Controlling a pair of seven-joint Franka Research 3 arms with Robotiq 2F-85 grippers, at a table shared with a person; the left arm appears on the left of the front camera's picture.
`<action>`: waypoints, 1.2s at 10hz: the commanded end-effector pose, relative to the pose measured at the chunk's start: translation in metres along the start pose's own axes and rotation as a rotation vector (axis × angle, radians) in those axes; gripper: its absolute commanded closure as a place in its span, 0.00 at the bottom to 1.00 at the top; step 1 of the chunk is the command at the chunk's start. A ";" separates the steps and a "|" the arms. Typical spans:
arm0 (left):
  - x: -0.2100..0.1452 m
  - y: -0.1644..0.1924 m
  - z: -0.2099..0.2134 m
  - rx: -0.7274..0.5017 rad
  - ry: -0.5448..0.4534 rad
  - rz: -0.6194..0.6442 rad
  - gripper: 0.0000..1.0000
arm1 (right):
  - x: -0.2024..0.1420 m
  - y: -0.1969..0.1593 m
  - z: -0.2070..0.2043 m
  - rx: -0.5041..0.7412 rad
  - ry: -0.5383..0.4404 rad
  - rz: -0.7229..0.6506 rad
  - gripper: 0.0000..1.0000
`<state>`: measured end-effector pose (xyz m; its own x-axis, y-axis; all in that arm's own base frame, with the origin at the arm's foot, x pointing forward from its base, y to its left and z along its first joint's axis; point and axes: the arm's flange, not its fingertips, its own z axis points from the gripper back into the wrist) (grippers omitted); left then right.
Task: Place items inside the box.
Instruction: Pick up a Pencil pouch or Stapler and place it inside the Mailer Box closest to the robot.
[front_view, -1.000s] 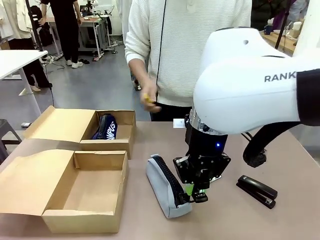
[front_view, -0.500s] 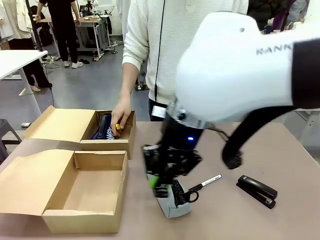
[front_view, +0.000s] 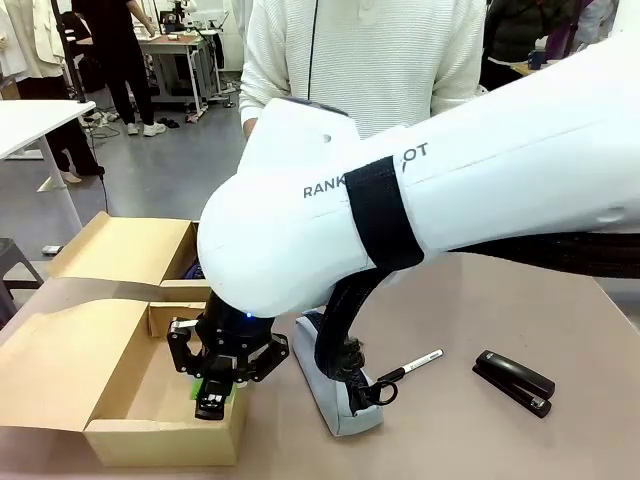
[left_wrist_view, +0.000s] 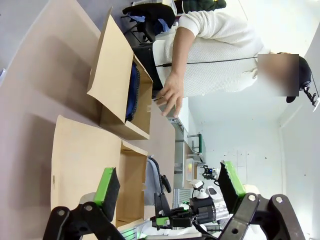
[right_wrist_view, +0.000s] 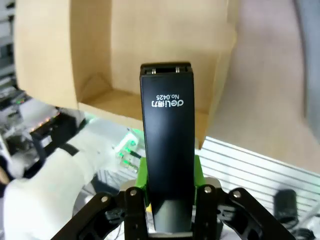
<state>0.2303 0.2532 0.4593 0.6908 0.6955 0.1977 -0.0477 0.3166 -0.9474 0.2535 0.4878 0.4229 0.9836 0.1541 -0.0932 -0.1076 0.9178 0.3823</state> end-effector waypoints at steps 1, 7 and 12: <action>-0.001 -0.001 -0.001 -0.022 -0.007 -0.021 0.00 | -0.014 0.000 0.033 0.093 -0.013 0.014 0.63; -0.001 -0.001 -0.001 -0.022 -0.007 -0.021 0.00 | 0.040 0.054 -0.030 0.012 -0.085 0.005 0.63; -0.001 -0.001 -0.001 -0.022 -0.007 -0.021 0.00 | 0.062 0.079 -0.088 -0.099 -0.085 -0.068 0.63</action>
<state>0.2302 0.2533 0.4592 0.6906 0.6957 0.1976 -0.0477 0.3165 -0.9474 0.2910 0.5807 0.3597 0.9921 0.1163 -0.0465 -0.0942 0.9375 0.3351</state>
